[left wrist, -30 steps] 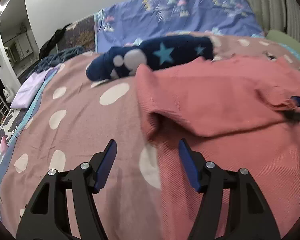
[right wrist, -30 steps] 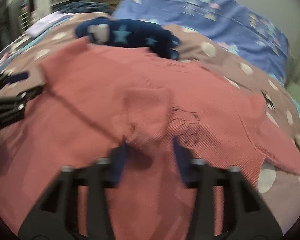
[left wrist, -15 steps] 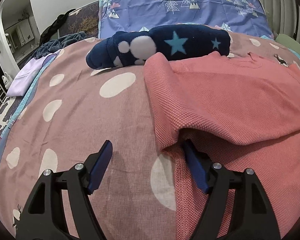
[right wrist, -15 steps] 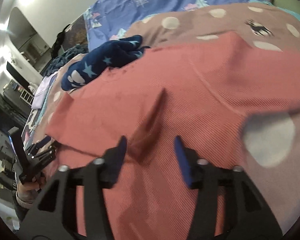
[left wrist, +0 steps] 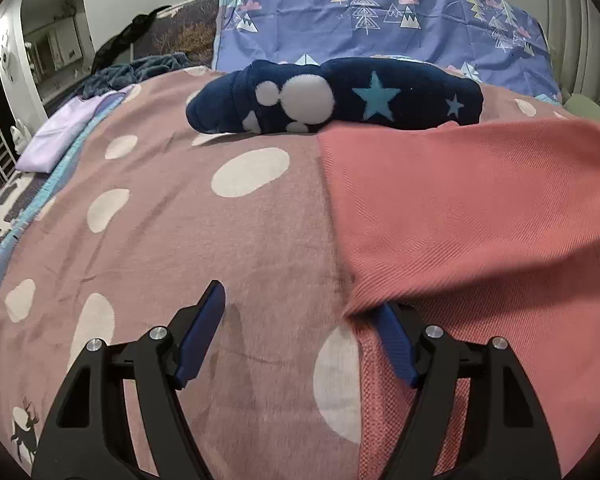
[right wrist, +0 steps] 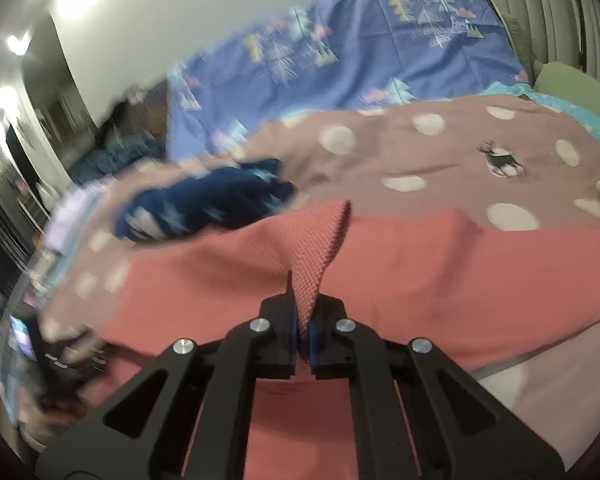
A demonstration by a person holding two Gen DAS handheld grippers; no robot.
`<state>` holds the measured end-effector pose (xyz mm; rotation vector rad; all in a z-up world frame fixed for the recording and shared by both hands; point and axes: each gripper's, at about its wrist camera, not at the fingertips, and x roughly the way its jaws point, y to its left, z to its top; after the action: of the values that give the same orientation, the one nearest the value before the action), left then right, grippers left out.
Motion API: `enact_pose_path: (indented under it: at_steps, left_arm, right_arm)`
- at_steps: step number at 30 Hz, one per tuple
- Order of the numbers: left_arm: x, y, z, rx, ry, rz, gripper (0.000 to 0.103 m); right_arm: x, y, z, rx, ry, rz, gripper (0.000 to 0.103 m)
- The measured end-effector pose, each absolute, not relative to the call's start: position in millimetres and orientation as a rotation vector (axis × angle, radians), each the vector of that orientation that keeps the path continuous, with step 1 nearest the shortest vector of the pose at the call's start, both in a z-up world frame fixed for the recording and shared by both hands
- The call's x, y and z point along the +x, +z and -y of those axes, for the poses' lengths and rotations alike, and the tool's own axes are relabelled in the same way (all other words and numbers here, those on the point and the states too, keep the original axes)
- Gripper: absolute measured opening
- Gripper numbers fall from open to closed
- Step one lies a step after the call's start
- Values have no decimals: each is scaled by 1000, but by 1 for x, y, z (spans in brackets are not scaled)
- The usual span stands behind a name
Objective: Fold small clothes
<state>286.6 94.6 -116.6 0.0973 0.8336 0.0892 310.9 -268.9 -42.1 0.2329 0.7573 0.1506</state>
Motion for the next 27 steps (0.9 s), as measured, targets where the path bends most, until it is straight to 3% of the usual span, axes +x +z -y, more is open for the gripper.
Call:
enact_pose_path:
  at_steps: [2, 5, 7, 10, 16, 20, 25, 27]
  left_arm:
    - [285, -117, -90, 123, 98, -832, 75]
    - [283, -117, -90, 131, 101, -830, 75]
    - [280, -117, -93, 122, 101, -832, 75]
    - [274, -114, -98, 101, 102, -825, 72]
    - [252, -70, -106, -17, 102, -690, 49]
    - [262, -61, -70, 24, -1, -669, 49]
    - [303, -122, -22, 128, -33, -846, 50]
    - [308, -124, -15, 167, -12, -862, 51]
  right_arm:
    - [327, -71, 284, 257, 118, -868, 20]
    - [327, -98, 305, 332, 73, -913, 17]
    - [317, -97, 313, 396, 74, -867, 22]
    - [300, -80, 304, 339, 87, -793, 22]
    - [285, -77, 283, 273, 228, -785, 22]
    - [296, -118, 289, 326, 183, -872, 17]
    - [292, -118, 294, 363, 218, -834, 18]
    - [294, -120, 296, 381, 232, -832, 18]
